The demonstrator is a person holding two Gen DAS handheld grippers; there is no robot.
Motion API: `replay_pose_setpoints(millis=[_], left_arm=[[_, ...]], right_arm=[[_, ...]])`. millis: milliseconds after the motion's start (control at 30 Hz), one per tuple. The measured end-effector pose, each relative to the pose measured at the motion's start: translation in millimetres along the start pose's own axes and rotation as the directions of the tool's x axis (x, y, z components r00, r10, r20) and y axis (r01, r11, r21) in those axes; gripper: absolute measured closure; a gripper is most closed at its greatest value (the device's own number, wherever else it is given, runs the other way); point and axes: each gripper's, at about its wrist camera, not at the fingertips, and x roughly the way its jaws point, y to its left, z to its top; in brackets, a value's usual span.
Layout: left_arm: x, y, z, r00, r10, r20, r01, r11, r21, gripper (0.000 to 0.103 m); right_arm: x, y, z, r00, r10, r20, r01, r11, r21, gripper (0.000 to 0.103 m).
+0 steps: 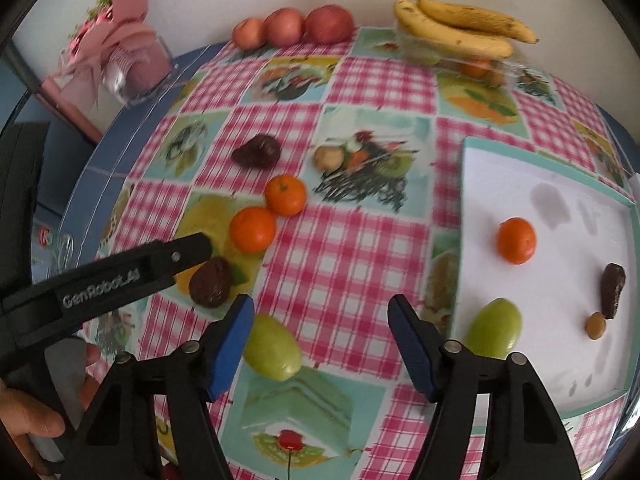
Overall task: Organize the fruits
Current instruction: 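Close the left tool on a dark date while the right tool grasps a green pear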
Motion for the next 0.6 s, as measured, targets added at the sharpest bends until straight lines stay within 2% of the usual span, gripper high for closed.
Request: replay_pose_setpoints(millis=[433,500,600], left_arm=[[8,0,-1,0.999,-0.005,-0.034,0.005,1.0,-0.001,0.022],[11,0,-1,0.999,-0.016,-0.045,0.016,1.0,-0.001,0.026],[16,-3,-1,0.998,-0.018,-0.058,0.019,1.0,0.003,0.031]], right_arm=[[26,29,-13,0.995,0.016,-0.094,-0.024,0.996,-0.083,0.037],[30,32,-14,0.995,0.006,-0.104,-0.016,0.995,-0.096,0.038],[34,34,-16,0.993,-0.001,-0.119,-0.012,0.994,-0.109,0.046]])
